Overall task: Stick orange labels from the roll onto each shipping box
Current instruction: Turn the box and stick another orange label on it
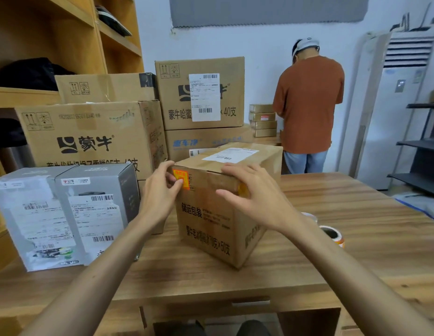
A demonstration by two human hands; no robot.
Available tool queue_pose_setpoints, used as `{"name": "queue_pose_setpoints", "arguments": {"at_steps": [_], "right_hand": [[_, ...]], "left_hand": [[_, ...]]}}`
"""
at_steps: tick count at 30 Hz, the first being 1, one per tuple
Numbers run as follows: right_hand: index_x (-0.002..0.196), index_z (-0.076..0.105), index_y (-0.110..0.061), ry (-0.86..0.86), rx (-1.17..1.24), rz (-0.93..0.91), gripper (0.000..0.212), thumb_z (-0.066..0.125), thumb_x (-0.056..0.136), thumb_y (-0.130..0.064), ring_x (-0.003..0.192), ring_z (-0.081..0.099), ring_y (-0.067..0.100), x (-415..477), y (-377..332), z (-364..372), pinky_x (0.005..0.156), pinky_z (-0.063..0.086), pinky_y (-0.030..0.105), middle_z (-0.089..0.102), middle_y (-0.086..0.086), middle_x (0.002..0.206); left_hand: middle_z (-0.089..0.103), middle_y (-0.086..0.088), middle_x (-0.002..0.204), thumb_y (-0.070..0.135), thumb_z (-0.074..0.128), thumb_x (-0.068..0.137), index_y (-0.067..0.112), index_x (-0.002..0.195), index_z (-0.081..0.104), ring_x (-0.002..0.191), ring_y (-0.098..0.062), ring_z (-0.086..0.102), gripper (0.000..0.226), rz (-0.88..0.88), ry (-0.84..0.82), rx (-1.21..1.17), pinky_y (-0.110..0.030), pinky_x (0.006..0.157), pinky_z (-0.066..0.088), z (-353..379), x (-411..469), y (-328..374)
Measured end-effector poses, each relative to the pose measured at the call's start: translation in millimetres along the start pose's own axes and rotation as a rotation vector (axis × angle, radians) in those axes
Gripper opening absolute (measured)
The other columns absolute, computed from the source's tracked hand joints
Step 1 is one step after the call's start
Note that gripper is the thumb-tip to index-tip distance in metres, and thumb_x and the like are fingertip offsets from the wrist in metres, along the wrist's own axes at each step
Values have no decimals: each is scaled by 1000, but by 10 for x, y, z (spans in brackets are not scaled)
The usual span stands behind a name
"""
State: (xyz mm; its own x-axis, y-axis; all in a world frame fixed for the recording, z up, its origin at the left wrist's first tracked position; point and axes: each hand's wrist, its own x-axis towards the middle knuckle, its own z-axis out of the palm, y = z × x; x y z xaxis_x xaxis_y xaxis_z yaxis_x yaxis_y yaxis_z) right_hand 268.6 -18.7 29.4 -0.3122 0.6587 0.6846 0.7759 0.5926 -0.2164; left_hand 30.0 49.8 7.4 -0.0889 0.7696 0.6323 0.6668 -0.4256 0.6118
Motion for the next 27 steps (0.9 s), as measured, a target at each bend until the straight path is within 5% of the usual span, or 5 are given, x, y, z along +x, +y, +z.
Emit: {"name": "queue_pose_setpoints", "arguments": {"at_steps": [4,8,13,19,27], "right_hand": [[137,56,-30,52,364,136,53,67,89,-49,139,36,-4,-16,211,-212,113,30,23,44,-18,150],[119,66,-19,332,436,471,39,71,88,-42,119,55,6,61,818,-355,92,42,16,64,-13,118],[118,63,-10,246,595,871,62,65,84,-62,114,52,18,230,1484,-185,88,42,31,61,0,120],[145,48,-18,83,823,906,85,60,81,-72,135,46,23,326,1541,62,114,28,51,50,0,147],[132,58,-14,151,760,872,91,68,67,-78,113,57,16,147,1703,-121,101,41,42,62,0,128]], "left_hand": [[68,-6,124,28,67,97,16,147,51,106,-15,64,53,-123,-16,-85,-33,93,52,15,-122,31],[54,3,141,70,58,89,23,147,50,119,-12,57,76,-121,-59,-62,-45,104,49,39,-494,173],[41,10,151,100,44,64,29,155,31,132,-14,50,116,-100,-161,156,-47,103,45,212,-883,516],[34,4,153,88,59,68,25,154,17,128,-23,56,114,-118,-135,283,-45,95,50,368,-850,514],[27,5,164,55,73,83,23,161,15,146,-17,37,102,-102,-168,31,-45,118,35,480,-709,326]]}}
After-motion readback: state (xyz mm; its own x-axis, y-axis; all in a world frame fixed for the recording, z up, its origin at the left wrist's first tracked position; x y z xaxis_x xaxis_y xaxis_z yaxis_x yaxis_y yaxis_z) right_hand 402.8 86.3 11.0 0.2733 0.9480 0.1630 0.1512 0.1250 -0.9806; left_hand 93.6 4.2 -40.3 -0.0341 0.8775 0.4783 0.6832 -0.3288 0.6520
